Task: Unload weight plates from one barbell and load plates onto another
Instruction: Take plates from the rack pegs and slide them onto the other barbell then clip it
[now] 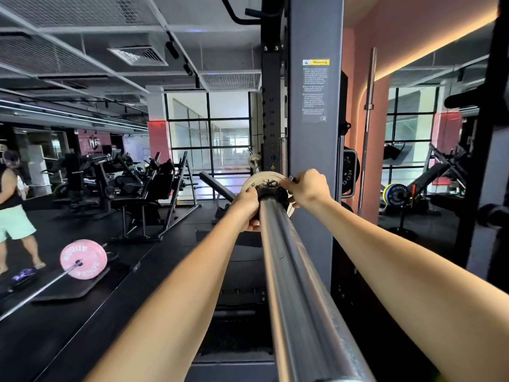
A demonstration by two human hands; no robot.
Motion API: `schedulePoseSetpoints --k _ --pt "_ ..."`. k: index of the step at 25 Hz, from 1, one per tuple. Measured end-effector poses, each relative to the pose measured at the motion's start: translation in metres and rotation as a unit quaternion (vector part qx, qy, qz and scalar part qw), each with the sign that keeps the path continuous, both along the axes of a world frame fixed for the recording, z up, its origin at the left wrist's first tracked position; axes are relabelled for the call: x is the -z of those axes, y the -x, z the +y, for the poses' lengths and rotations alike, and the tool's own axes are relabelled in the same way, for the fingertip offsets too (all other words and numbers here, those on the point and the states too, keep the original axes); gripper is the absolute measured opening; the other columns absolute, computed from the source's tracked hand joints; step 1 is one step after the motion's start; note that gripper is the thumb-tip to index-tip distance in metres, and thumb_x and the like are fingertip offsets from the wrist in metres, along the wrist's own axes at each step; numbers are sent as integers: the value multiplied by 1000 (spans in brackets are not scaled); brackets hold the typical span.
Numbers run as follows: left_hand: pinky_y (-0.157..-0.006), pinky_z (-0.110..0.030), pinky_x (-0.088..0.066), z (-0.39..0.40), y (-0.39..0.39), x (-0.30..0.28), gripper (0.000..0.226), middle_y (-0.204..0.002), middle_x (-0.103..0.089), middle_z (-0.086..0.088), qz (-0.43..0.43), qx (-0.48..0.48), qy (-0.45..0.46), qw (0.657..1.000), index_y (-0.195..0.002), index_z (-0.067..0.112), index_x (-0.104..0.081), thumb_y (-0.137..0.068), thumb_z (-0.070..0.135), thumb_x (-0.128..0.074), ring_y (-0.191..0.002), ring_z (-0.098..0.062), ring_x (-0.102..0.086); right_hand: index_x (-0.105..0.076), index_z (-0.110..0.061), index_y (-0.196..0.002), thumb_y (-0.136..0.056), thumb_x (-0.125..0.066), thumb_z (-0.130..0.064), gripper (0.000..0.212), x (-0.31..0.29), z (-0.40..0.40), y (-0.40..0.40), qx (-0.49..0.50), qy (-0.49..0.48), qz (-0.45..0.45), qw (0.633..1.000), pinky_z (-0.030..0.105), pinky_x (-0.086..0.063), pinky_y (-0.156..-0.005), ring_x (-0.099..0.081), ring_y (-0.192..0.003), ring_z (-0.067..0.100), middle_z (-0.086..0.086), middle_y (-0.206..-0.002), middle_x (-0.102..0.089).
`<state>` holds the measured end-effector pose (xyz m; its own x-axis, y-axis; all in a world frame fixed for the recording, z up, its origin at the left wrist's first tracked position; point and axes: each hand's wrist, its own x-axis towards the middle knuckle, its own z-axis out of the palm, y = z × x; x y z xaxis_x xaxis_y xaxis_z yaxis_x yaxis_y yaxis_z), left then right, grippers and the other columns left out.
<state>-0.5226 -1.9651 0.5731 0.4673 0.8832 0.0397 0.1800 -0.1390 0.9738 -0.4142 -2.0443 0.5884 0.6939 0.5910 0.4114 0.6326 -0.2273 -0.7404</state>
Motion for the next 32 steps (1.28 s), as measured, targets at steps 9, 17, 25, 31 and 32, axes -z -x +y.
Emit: schedulePoseSetpoints --k 9,17,25,31,32 --pt "-68 -39 -54 4 -3 2 40 -79 -57 -16 -43 29 53 997 -78 11 -47 -104 36 -29 -73 -26 -57 -62 -17 -99 -100 -23 -54 53 -13 1 18 -112 95 -52 988 33 -54 -51 -53 -77 26 -4 -72 -42" --pt "-70 -45 -60 2 0 -1 63 -86 -70 -14 -38 81 78 993 -110 11 -67 -91 61 -33 -76 -27 -66 -56 -17 -132 -101 -34 -42 45 -11 8 12 -147 76 -9 986 34 -58 -60 -55 -97 26 4 -111 -55" --pt "-71 -38 -57 -3 -2 -11 58 -87 -74 -8 -54 99 86 990 -107 20 -68 -84 66 -42 -74 -24 -70 -68 7 -98 -83 -52 -7 26 10 4 -1 -34 -9 124 992 42 -61 -72 -73 -70 33 21 -83 -72" --pt "-62 -36 -57 2 -3 -6 48 -88 -74 -9 -65 91 88 990 -115 22 -64 -89 57 -44 -79 -25 -71 -67 3 -94 -84 -45 -7 26 11 13 2 11 -5 98 995 41 -62 -70 -73 -65 32 19 -88 -71" --pt "-62 -36 -57 3 -3 -5 49 -91 -73 -9 -63 90 82 991 -118 21 -62 -90 56 -42 -82 -25 -71 -67 3 -92 -83 -45 -7 26 10 13 2 12 -4 96 995 41 -62 -71 -73 -65 32 19 -87 -71"
